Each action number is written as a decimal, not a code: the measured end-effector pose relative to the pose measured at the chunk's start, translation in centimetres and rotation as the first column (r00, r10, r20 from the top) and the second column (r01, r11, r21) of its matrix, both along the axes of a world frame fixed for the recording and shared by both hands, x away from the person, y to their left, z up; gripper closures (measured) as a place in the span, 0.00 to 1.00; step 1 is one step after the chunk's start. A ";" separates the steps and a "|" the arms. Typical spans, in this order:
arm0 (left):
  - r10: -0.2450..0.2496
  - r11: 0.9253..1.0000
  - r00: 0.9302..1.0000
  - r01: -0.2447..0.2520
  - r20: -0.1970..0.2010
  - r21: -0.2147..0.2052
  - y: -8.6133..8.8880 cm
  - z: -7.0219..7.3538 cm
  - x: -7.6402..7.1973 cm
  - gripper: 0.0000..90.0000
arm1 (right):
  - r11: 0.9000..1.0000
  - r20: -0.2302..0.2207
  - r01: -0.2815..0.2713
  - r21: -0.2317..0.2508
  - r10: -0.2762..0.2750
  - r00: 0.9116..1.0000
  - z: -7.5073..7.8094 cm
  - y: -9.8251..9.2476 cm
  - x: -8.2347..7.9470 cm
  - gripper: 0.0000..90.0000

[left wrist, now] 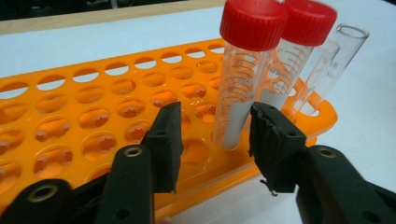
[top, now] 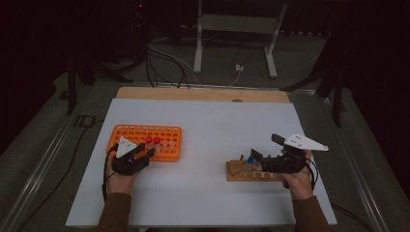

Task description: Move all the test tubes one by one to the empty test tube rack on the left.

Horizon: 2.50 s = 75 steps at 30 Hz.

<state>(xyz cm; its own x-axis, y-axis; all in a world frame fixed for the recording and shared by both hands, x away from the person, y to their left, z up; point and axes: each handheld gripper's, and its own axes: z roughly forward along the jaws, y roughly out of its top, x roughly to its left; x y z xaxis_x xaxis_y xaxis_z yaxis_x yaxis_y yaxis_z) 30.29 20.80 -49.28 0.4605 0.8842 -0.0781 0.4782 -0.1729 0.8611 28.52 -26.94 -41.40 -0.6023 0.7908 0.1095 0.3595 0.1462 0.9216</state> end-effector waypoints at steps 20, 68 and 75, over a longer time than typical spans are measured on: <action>0.016 0.987 0.998 -0.007 0.056 -0.163 0.2 3.3 -1.6 0.12 | 1.000 -0.037 -0.017 -0.024 0.016 0.999 -1.3 -0.7 -0.4 0.04; -0.133 0.982 0.982 0.150 0.137 -0.116 -5.8 5.9 -3.5 0.01 | 0.980 -0.073 -0.143 -0.139 0.134 0.988 -4.8 -0.4 -1.3 0.84; -0.174 0.978 0.977 0.187 0.123 -0.094 -7.0 5.4 -3.5 0.01 | 0.981 -0.080 -0.134 -0.140 0.124 0.989 -4.3 -0.6 -1.4 0.85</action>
